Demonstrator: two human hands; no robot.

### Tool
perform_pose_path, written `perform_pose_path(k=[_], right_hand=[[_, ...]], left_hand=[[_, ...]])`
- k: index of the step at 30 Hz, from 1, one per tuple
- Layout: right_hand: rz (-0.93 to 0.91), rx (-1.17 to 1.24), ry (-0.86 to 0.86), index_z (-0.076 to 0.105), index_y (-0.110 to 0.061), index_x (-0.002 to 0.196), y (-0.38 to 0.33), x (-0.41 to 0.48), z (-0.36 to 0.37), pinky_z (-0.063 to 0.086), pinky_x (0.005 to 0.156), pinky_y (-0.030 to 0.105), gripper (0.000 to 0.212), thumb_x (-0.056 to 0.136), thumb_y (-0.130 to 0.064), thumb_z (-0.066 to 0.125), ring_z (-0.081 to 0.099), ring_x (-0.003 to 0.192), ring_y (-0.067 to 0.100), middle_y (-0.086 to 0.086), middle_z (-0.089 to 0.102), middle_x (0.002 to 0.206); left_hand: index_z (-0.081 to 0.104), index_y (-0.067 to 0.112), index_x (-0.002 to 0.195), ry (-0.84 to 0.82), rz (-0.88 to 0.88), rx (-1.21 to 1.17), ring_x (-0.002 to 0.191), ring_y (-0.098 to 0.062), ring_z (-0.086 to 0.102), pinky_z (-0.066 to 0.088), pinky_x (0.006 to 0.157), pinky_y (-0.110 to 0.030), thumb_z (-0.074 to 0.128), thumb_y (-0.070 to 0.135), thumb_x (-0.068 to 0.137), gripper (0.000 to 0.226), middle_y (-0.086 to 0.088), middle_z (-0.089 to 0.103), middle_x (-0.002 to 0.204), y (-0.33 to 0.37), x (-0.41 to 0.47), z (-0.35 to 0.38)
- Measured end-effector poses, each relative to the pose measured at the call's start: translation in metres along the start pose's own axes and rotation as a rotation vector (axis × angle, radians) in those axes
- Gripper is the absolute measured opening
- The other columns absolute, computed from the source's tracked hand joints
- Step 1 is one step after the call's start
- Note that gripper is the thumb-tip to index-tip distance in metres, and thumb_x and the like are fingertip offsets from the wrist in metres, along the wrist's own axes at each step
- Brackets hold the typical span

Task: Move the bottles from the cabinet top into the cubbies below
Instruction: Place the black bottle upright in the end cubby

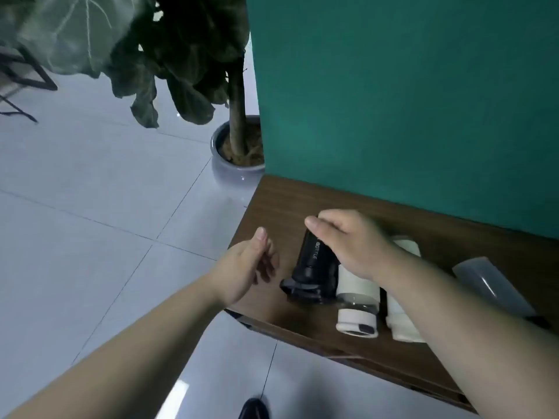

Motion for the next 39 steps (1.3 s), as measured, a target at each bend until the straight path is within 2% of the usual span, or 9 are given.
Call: perform_pose_path(k=[3, 5, 10, 13, 19, 24, 28, 34, 39], right_hand=[[-0.194, -0.380, 0.097, 0.056, -0.020, 0.071, 0.010, 0.000, 0.014, 0.045, 0.067, 0.038, 0.035, 0.082, -0.053, 0.061, 0.052, 0.071, 0.013, -0.007, 0.058, 0.072], [-0.263, -0.547, -0.007, 0.058, -0.031, 0.087, 0.019, -0.004, 0.034, 0.048, 0.086, 0.038, 0.031, 0.074, -0.059, 0.060, 0.053, 0.096, 0.010, -0.015, 0.059, 0.093], [-0.310, -0.998, -0.165, 0.039, -0.039, 0.140, 0.055, -0.026, 0.082, 0.013, 0.124, 0.047, 0.081, 0.068, -0.067, 0.065, 0.017, 0.150, 0.018, -0.009, 0.040, 0.146], [-0.291, -1.196, -0.125, 0.030, -0.035, 0.149, 0.070, -0.037, 0.100, 0.007, 0.124, 0.056, 0.089, 0.072, -0.055, 0.070, 0.010, 0.154, 0.026, -0.001, 0.029, 0.158], [-0.177, -1.389, -0.084, 0.021, -0.028, 0.153, 0.063, -0.043, 0.118, 0.035, 0.114, 0.052, 0.083, 0.085, -0.020, 0.069, 0.010, 0.154, 0.035, 0.007, 0.021, 0.163], [-0.234, -1.400, -0.102, 0.032, -0.030, 0.148, 0.039, -0.056, 0.139, 0.050, 0.099, 0.046, 0.074, 0.084, -0.029, 0.068, 0.024, 0.148, 0.033, 0.004, 0.033, 0.156], [-0.362, -1.333, -0.052, 0.038, -0.030, 0.146, 0.005, -0.086, 0.171, 0.036, 0.112, 0.047, 0.077, 0.076, -0.046, 0.063, 0.041, 0.138, 0.028, 0.006, 0.046, 0.148], [-0.461, -0.819, 0.015, 0.039, -0.036, 0.146, -0.047, -0.158, 0.223, 0.049, 0.096, 0.030, 0.079, 0.073, -0.049, 0.064, 0.049, 0.127, 0.010, -0.016, 0.048, 0.142], [-0.335, -0.543, 0.021, 0.046, -0.039, 0.141, -0.014, -0.171, 0.249, 0.045, 0.098, 0.021, 0.074, 0.070, -0.045, 0.068, 0.050, 0.121, -0.002, -0.023, 0.053, 0.134]], left_hand=[[0.063, 0.021, 0.072, 0.051, 0.058, -0.047, 0.071, -0.022, 0.062, 0.046, 0.067, -0.035, 0.010, 0.084, 0.080, 0.082, 0.002, 0.065, 0.068, -0.041, 0.003, 0.015], [0.063, 0.027, 0.069, 0.067, 0.084, -0.099, 0.071, -0.022, 0.061, 0.046, 0.068, -0.036, 0.009, 0.083, 0.080, 0.078, 0.001, 0.065, 0.070, -0.069, 0.001, 0.024], [0.062, 0.019, 0.070, 0.081, 0.163, -0.245, 0.067, -0.024, 0.057, 0.042, 0.066, -0.036, 0.013, 0.086, 0.075, 0.083, -0.004, 0.063, 0.068, -0.116, -0.019, 0.044], [0.061, 0.014, 0.073, 0.076, 0.173, -0.315, 0.065, -0.023, 0.056, 0.040, 0.062, -0.035, 0.014, 0.088, 0.074, 0.087, -0.004, 0.062, 0.067, -0.140, -0.045, 0.057], [0.061, 0.013, 0.074, 0.118, 0.153, -0.399, 0.060, -0.017, 0.054, 0.042, 0.060, -0.031, 0.015, 0.090, 0.073, 0.089, -0.002, 0.061, 0.066, -0.171, -0.088, 0.065], [0.056, 0.010, 0.075, 0.140, 0.119, -0.544, 0.057, -0.015, 0.053, 0.039, 0.058, -0.028, 0.011, 0.076, 0.084, 0.080, -0.001, 0.059, 0.063, -0.194, -0.105, 0.069], [0.057, 0.009, 0.079, 0.230, 0.102, -0.658, 0.058, -0.017, 0.053, 0.039, 0.054, -0.026, 0.011, 0.079, 0.087, 0.085, -0.002, 0.060, 0.067, -0.228, -0.116, 0.074], [0.063, 0.007, 0.108, 0.438, 0.011, -0.786, 0.069, -0.019, 0.061, 0.045, 0.059, -0.026, 0.020, 0.039, 0.113, 0.054, -0.018, 0.064, 0.107, -0.283, -0.139, 0.082], [0.052, 0.026, 0.139, 0.427, -0.016, -0.623, 0.092, -0.028, 0.065, 0.053, 0.080, -0.040, 0.026, 0.034, 0.114, 0.037, -0.011, 0.062, 0.133, -0.303, -0.145, 0.075]])
Point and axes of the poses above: each hand's wrist, its own x-axis towards the middle knuckle, its own z-axis out of the palm, y = z × x, the point moved 6 cm from there along x, towards the middle knuckle
